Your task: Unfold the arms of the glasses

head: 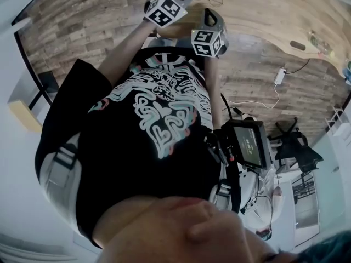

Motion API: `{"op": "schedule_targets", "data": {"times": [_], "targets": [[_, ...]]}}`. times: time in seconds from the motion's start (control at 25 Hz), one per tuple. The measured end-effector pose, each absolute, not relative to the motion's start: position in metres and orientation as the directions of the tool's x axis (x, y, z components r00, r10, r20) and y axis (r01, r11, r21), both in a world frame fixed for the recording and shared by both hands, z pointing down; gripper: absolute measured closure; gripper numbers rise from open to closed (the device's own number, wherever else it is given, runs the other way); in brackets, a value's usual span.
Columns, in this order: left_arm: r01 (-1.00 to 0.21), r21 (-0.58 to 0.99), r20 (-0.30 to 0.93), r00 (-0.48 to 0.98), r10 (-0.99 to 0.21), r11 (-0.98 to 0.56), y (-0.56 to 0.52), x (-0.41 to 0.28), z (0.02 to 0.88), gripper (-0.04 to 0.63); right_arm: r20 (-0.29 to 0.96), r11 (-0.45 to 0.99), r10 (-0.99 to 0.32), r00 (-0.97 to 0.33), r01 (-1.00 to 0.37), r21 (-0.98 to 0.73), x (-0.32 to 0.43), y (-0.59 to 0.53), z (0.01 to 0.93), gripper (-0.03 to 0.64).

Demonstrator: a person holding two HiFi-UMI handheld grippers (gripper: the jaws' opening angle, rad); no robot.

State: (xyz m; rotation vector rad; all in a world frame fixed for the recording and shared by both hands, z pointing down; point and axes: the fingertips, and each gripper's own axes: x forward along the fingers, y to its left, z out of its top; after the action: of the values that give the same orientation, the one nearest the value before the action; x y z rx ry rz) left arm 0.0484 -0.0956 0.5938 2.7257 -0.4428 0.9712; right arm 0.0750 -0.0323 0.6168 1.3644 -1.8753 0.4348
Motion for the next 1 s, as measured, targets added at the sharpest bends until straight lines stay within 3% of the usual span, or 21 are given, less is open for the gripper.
{"op": "schedule_targets", "data": {"times": [0.16,0.24,0.72,1.0], "targets": [[-0.318,0.043,0.652,0.727,-0.214,-0.947,-0.095,0.050,0.590,0.603,0.725,0.396,-0.674,-0.139,-0.897,0.196,0.074,-0.042,0.606,0.609],[-0.296,0.028,0.650,0.731,-0.208,-0.955,-0.091,0.052,0.587,0.603,0.732,0.410,-0.667,-0.139,-0.888,0.206,0.076,-0.047,0.605,0.549],[-0.146,0.011,0.659,0.745,-0.102,-0.989,-0.079,0.056,0.586,0.603,0.775,0.667,-0.620,-0.120,-0.600,0.441,0.070,-0.075,0.619,0.549],[-0.121,0.002,0.683,0.725,-0.087,-0.993,-0.083,0.060,0.586,0.603,0.807,0.758,-0.572,-0.144,-0.468,0.454,0.061,-0.074,0.635,0.549]]}}
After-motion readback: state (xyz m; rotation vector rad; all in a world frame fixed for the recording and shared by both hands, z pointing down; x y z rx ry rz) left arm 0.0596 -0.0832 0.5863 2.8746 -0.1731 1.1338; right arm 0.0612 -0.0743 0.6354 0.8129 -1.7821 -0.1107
